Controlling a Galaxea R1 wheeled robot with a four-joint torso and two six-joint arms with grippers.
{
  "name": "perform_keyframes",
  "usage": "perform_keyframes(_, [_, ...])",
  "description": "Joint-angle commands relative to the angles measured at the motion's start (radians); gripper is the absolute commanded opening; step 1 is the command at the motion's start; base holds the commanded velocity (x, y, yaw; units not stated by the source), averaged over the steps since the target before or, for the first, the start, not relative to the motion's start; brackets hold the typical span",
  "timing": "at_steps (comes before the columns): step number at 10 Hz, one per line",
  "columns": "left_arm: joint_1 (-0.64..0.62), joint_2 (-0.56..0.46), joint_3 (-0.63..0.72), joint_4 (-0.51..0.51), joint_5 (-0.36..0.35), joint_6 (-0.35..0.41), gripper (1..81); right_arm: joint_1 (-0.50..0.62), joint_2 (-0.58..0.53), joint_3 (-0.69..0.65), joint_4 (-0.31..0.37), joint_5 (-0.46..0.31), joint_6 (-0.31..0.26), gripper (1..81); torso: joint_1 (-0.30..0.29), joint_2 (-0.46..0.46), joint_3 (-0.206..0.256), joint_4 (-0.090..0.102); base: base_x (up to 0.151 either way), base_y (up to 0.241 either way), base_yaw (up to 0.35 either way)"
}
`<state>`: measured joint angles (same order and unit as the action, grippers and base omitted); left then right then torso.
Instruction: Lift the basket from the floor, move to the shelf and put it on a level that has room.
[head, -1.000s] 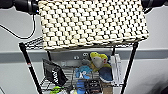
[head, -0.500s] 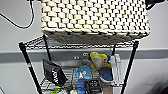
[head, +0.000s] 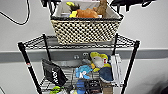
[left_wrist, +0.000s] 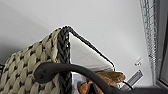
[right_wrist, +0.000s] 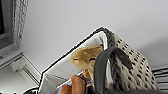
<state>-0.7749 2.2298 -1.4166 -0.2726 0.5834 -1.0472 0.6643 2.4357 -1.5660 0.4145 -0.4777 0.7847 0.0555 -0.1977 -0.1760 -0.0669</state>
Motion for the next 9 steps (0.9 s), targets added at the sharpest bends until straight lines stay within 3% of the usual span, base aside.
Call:
perform_keyframes(1, [-0.09, 0.051, -0.055, 0.026, -0.056, 0.041, 1.0, 0.134, 0.031, -0.055, 0.01, 0.051, -0.005, 1.0, 0.0, 0.0, 0.0, 0.0, 0.0, 0.0, 0.0])
perform_keyframes(9, [0.053, 0.166, -0.263, 0.026, -0.021, 0.128, 1.0, -0.012, 0.074, -0.17, 0.009, 0.053, -0.074, 1.0, 0.001, 0.001, -0.001, 0.0, 0.0, 0.0, 0.0])
